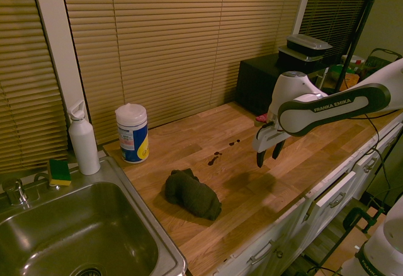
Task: Clear the spill
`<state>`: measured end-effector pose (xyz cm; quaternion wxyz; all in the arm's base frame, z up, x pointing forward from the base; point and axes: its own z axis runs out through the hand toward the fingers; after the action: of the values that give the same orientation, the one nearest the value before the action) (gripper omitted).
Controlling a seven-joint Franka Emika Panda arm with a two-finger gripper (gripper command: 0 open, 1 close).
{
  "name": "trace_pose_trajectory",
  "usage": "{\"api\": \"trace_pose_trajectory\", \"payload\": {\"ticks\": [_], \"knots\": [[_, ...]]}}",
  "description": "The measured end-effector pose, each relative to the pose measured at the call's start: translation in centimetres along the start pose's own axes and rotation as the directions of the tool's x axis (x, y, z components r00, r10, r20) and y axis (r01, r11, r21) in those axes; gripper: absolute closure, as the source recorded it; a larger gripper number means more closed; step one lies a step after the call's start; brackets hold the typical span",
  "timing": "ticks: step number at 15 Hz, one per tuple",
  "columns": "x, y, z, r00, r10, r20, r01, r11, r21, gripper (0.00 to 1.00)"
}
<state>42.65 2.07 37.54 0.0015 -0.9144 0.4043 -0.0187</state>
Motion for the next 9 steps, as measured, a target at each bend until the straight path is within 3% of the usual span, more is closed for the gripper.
{"api": "trace_pose_trajectory", "payload": {"ticks": [9], "knots": [[-3.3, -4.7, -3.3, 0.993, -0.066, -0.093, 0.073, 0.995, 0.065, 0.00]]}}
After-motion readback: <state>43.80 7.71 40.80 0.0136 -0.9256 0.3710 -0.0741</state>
